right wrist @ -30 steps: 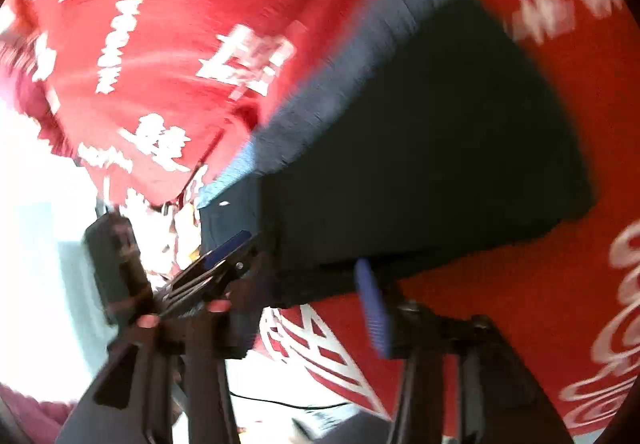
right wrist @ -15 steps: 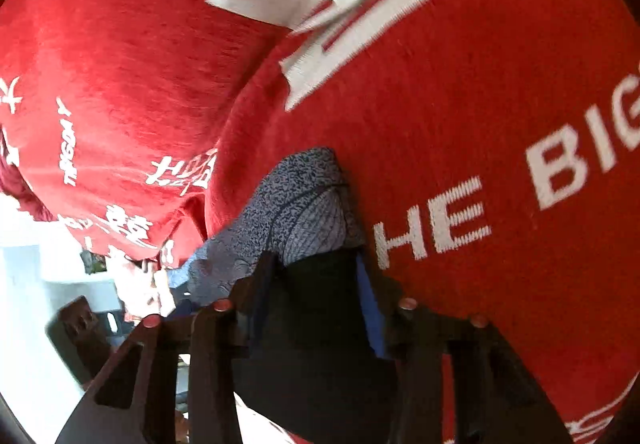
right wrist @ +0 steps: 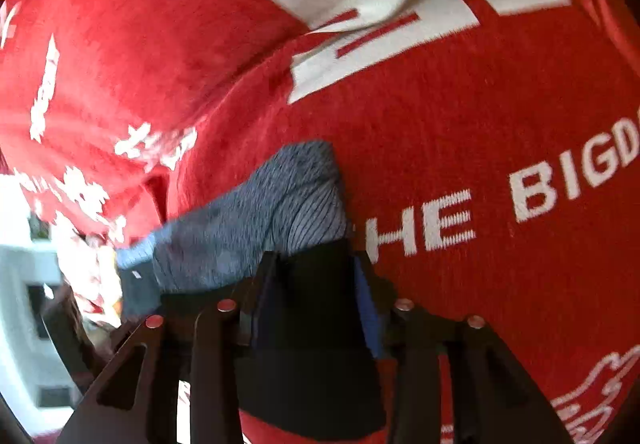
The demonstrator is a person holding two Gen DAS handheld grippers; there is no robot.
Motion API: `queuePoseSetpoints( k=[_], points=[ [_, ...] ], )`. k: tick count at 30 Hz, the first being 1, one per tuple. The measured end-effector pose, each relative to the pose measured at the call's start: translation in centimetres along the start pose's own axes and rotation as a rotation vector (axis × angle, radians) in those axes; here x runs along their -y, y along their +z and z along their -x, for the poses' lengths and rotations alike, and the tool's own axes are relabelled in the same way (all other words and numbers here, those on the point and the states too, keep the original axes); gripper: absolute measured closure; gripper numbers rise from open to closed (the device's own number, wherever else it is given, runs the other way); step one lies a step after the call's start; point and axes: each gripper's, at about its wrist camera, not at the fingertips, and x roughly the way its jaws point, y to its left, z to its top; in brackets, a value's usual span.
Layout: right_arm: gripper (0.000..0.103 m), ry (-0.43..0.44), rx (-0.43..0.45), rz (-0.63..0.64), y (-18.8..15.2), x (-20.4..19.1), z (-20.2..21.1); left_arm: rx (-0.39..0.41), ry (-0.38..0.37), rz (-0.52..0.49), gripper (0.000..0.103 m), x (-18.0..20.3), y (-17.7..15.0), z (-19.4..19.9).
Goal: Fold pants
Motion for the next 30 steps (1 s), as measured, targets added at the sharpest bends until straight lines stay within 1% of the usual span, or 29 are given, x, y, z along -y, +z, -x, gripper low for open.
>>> queuePoseSetpoints(
  k=[2, 3, 4, 6, 7, 9, 15, 22, 26, 30],
  points=[
    [0.055, -0.063, 0.002, 0.069, -0.9, -1.1, 0.7, -0.011, -0.006, 0.036, 0.006, -0.4, -0.2, -0.1],
    [0.050, -0.080, 0.007, 0.102, -1.5, -1.6, 1.3, -0.013, 0.001, 0.041, 0.001, -0.4, -0.3, -0.1],
    [0.046, -0.092, 0.013, 0.131, -2.3, -2.2, 1.9, -0.015, 0.021, 0.041, 0.001, -0.2, -0.3, -0.2],
    [0.034, -0.097, 0.020, 0.151, -3.2, -2.5, 2.9, -0.017, 0.044, 0.031, 0.001, 0.2, -0.3, -0.3],
    [0.032, -0.095, 0.020, 0.158, -3.9, -2.7, 3.3, -0.018, 0.051, 0.030, 0.001, 0.3, -0.4, -0.4],
    [0.023, -0.105, 0.018, 0.165, -5.1, -3.3, 3.2, -0.024, 0.053, 0.040, 0.001, 0.2, -0.4, -0.5],
    [0.022, -0.098, -0.010, 0.154, -7.0, -2.7, 3.7, -0.017, 0.064, 0.059, 0.001, 0.3, -0.5, -0.5],
    [0.022, -0.086, -0.058, 0.159, -8.1, -2.3, 3.6, 0.010, 0.066, 0.102, 0.000, 0.3, -0.9, -0.6],
    [0.022, -0.104, -0.082, 0.184, -8.8, -2.5, 3.4, 0.024, 0.041, 0.124, 0.000, 0.0, -1.3, -0.6],
    [0.022, -0.128, -0.083, 0.171, -9.7, -2.8, 3.4, 0.014, 0.015, 0.111, 0.000, -0.2, -1.3, -0.2]
  ],
)
